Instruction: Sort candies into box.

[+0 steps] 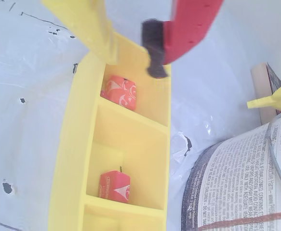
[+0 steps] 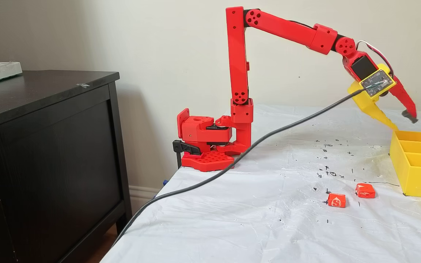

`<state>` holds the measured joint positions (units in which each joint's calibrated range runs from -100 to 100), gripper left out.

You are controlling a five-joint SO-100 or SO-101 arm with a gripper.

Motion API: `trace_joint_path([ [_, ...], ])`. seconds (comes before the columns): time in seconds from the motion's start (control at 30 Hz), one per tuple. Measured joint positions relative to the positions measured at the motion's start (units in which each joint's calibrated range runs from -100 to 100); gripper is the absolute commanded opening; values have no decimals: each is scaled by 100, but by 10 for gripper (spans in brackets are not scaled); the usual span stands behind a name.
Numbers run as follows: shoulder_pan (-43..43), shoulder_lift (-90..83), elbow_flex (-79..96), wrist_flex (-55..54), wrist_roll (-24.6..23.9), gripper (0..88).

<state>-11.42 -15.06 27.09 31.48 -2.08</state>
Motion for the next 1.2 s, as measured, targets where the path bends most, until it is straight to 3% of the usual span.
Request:
trace_joint_path([
  [0.4, 756, -1493, -140, 1491, 269, 2],
  [0.57, 1073, -1765, 0, 2370, 694, 1],
  [0.73, 1528, -1850, 306, 2582, 1109, 1],
  [1.2, 2503, 255, -648, 2794, 1695, 1],
])
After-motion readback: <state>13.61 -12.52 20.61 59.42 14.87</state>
